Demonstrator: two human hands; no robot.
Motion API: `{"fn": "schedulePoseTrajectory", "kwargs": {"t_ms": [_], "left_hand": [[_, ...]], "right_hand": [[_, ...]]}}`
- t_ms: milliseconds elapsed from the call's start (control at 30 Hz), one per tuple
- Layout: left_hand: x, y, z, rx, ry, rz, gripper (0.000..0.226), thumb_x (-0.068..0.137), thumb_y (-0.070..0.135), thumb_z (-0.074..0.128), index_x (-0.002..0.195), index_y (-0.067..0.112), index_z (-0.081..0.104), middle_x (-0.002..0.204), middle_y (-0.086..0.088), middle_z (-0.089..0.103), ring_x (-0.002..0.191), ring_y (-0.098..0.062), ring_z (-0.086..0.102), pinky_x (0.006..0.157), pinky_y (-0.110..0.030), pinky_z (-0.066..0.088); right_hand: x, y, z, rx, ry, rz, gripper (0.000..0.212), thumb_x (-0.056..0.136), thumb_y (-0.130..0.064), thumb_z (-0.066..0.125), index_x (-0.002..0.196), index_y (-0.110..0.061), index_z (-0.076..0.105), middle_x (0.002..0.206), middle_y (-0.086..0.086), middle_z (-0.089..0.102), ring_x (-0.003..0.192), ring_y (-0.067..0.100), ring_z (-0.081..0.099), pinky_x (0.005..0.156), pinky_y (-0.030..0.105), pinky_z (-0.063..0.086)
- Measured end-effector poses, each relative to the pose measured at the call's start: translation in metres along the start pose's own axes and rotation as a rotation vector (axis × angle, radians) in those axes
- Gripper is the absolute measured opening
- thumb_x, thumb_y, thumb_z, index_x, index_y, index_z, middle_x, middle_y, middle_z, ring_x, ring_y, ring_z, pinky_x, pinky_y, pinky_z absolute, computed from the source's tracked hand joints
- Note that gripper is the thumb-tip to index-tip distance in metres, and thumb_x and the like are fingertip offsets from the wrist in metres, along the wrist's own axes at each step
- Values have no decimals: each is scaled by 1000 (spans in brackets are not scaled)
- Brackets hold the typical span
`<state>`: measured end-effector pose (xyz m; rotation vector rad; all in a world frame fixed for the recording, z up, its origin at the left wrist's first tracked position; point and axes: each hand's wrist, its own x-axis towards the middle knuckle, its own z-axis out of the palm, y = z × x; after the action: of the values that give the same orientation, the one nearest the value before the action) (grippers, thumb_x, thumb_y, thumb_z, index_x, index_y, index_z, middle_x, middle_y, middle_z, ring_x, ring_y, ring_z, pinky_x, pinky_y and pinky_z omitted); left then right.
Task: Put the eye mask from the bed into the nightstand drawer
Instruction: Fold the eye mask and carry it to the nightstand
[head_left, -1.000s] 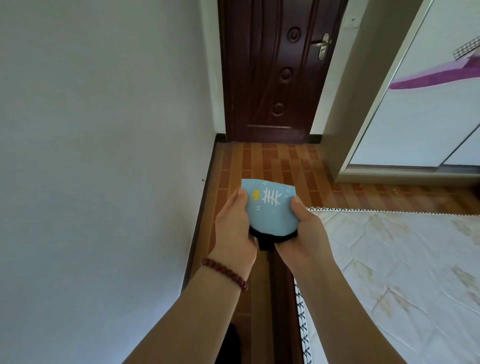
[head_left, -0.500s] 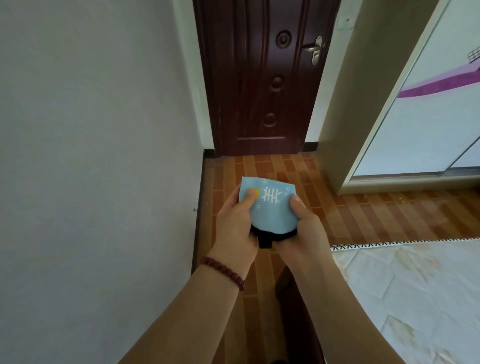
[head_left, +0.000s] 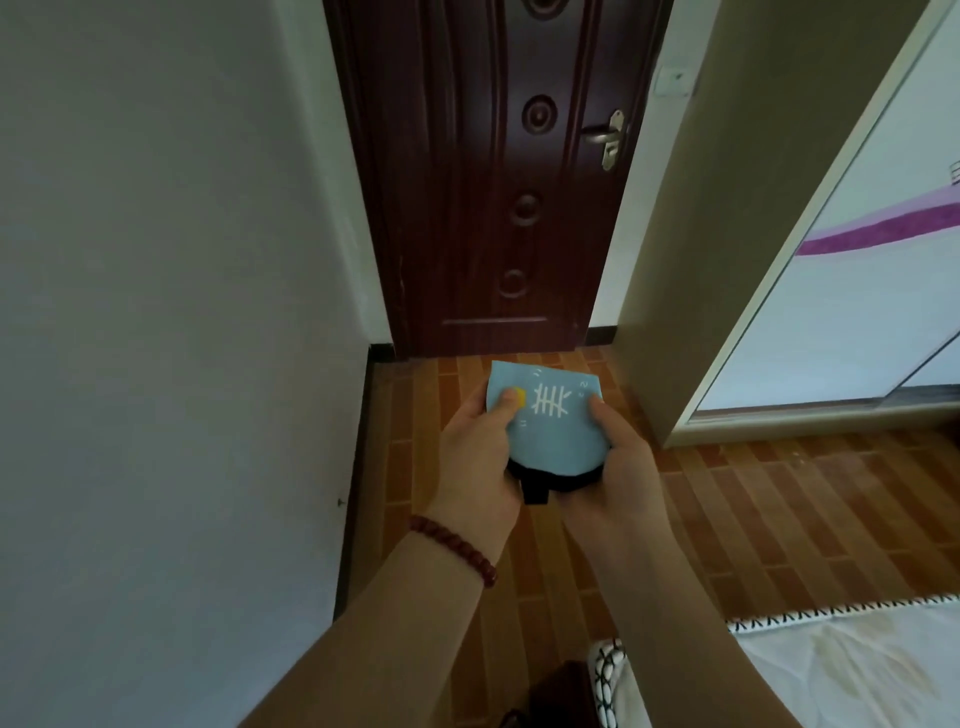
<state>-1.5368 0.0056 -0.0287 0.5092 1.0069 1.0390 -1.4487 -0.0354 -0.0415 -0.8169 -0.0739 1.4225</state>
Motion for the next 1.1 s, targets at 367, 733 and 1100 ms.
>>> {"fn": "schedulePoseTrajectory", "kwargs": {"t_ms": [367, 733, 1100], "left_hand": [[134, 29, 84, 96, -42, 26, 35, 91, 11, 58, 126, 14, 59, 117, -14, 68, 102, -32, 66, 81, -45, 57], [285, 54, 194, 175, -211, -63, 26, 85, 26, 68, 110, 22, 70, 104, -7, 75, 93, -26, 71, 83, -46, 58], [352, 25, 304, 180, -382, -180, 28, 92, 17, 58, 120, 15, 65, 118, -17, 67, 107, -37, 64, 93, -57, 50]], "right_hand": [[141, -65, 18, 63, 26, -17, 36, 90, -25, 59, 120, -6, 60, 102, 17, 75, 89, 30, 73, 68, 41, 60], [276, -159, 43, 194, 74, -179, 38, 92, -25, 55, 126, -8, 58, 114, 19, 70, 101, 33, 70, 85, 48, 55], [330, -242, 17, 314, 245, -379, 36, 96, -22, 49, 127, -5, 56, 115, 20, 70, 98, 32, 71, 69, 41, 59]]}}
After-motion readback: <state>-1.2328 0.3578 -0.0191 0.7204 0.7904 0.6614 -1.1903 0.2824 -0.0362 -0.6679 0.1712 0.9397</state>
